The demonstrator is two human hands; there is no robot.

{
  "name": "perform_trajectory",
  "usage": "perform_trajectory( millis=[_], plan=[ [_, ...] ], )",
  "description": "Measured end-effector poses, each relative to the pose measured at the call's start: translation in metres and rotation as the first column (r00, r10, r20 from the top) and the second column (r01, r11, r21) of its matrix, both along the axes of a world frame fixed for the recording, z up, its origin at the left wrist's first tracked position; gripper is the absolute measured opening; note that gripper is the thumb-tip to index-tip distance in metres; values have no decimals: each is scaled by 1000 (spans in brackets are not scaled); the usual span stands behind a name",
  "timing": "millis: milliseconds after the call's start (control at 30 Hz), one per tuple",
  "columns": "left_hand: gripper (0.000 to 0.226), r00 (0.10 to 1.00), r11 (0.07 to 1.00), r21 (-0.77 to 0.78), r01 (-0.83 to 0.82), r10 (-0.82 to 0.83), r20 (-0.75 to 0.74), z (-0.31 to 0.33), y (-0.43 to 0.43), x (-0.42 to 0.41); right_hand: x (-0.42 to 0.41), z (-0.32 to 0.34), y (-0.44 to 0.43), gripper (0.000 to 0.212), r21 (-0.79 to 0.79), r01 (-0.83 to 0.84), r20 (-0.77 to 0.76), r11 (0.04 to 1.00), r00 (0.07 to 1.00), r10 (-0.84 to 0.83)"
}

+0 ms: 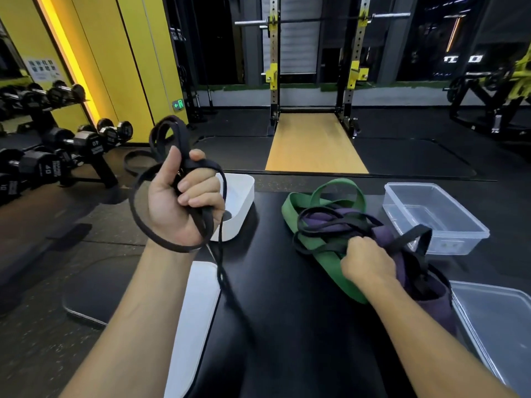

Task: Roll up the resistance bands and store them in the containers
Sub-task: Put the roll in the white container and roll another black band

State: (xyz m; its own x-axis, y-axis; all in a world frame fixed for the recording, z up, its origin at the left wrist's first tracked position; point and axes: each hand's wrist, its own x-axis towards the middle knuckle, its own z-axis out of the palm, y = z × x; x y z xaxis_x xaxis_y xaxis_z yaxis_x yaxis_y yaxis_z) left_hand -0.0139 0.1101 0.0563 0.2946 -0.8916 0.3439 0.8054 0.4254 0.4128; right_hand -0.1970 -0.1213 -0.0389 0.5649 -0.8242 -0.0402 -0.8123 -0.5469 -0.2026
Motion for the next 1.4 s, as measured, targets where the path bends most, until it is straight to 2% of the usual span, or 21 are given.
perform_trajectory(
  millis=[100, 167, 233, 300, 333, 400, 467, 500, 567, 633, 700, 733, 800, 867, 933, 1000, 1067, 1100, 1200, 1333, 1400],
  plan=[
    [30, 999, 999, 28, 33, -33, -20, -12, -7, -2, 7, 1, 13, 33, -145, -86, 12, 986, 996, 89],
    [31, 998, 997, 56, 47, -45, -43, -20, -14, -4, 17, -3, 25, 37, -240, -183, 201, 953, 951, 233],
    [32, 996, 995, 80, 67, -62, -56, -25, -23, -9, 25, -7, 44, 41, -199, -321, 534, 926, 757, 377],
    [32, 994, 991, 96, 95, -89, -64, -30, -33, -16, 32, -9, 61, 57, -15, -512, 767, 859, 545, 339],
    [31, 992, 989, 101, 113, -107, -64, -32, -38, -20, 34, -7, 69, 70, 129, -619, 816, 775, 510, 271],
    [28, 985, 982, 98, 161, -154, -72, -34, -48, -29, 39, -5, 77, 83, 365, -779, 875, 510, 474, 97],
    [30, 995, 978, 189, 92, -85, -43, -29, -55, -38, 41, -7, 79, 67, 439, -870, 898, 225, 421, -125],
    [32, 999, 956, 293, -28, 20, 30, -27, -59, -41, 40, -9, 81, 62, 458, -880, 877, 126, 425, -225],
    [34, 950, 828, 476, -297, 207, 232, -25, -67, -43, 33, -18, 86, 81, 518, -855, 809, -4, 492, -322],
    [26, 874, 676, 567, -471, 273, 401, -29, -77, -41, 25, -32, 87, 100, 522, -844, 760, -121, 525, -383],
    [16, 797, 489, 632, -601, 315, 515, -40, -87, -31, 16, -43, 84, 95, 498, -842, 747, -208, 538, -391],
    [14, 771, 406, 656, -636, 333, 542, -47, -91, -25, 12, -45, 84, 90, 514, -832, 748, -210, 555, -365],
    [15, 770, 318, 705, -634, 344, 537, -59, -98, -17, 7, -49, 86, 71, 625, -778, 739, -68, 617, -270],
    [13, 764, 314, 699, -643, 338, 550, -66, -105, -13, 9, -53, 86, 38, 714, -682, 700, 160, 691, -180],
    [18, 719, 353, 629, -693, 271, 640, -65, -113, -10, 12, -55, 86, 19, 759, -565, 634, 323, 755, -169],
    [63, 635, 402, 548, -734, 117, 764, -61, -115, -6, 16, -52, 85, 14, 739, -492, 611, 461, 777, -151],
    [130, 497, 322, 497, -806, -89, 863, -58, -115, 3, 19, -49, 84, 20, 695, -454, 600, 557, 794, -102],
    [142, 433, 278, 456, -845, -143, 890, -57, -115, 8, 21, -47, 85, 24, 683, -435, 592, 587, 800, -97],
    [127, 226, 173, 259, -950, -188, 956, -63, -113, 16, 24, -48, 86, 39, 690, -393, 583, 608, 799, -145],
    [72, 128, 144, 159, -977, -201, 971, -89, -107, 16, 28, -54, 82, 64, 765, -306, 543, 567, 780, -312],
    [68, 132, 193, 183, -964, -247, 960, -108, -99, 14, 29, -54, 82, 70, 761, -258, 524, 595, 786, -328]
  ],
)
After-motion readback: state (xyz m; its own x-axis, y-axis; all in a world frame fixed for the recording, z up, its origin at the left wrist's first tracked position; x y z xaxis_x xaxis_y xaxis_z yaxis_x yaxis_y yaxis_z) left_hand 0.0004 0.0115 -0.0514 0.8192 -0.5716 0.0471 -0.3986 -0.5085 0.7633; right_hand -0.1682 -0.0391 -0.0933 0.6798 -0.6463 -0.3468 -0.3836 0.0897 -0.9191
